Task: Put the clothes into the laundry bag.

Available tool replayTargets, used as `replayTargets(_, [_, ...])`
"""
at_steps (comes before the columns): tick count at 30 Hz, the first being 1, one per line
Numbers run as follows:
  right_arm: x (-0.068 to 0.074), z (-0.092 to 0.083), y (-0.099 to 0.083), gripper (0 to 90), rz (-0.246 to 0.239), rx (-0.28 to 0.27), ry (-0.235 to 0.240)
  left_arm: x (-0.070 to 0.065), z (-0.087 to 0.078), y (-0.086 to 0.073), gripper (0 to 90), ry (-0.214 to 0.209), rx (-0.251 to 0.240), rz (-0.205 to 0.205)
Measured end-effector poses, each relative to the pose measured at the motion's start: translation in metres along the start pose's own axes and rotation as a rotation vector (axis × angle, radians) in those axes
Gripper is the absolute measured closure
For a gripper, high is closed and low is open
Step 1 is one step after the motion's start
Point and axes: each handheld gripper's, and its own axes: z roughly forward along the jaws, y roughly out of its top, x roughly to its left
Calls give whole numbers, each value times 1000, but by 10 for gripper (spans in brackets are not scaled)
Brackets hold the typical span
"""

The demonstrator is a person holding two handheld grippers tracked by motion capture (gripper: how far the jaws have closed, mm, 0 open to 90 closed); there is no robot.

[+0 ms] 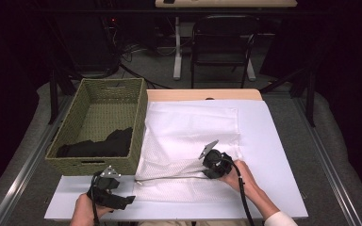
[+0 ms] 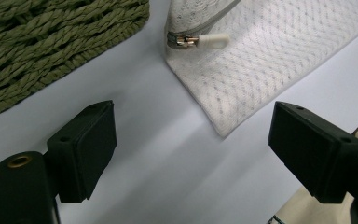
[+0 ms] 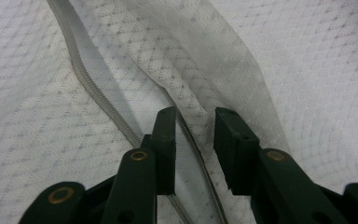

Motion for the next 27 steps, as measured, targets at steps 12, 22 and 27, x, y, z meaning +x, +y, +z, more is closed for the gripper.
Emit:
replayTargets(12, [-5,3,1,719,25,3,36,0,2,0,148,-11,12,3])
replayTargets(22, [4,2,3,869,-24,15,32,-1,1,0,152,-16,12,24])
replayTargets(27, [5,-3,3,868,-32,5,19,-2,-1,2,151,-22,11,54])
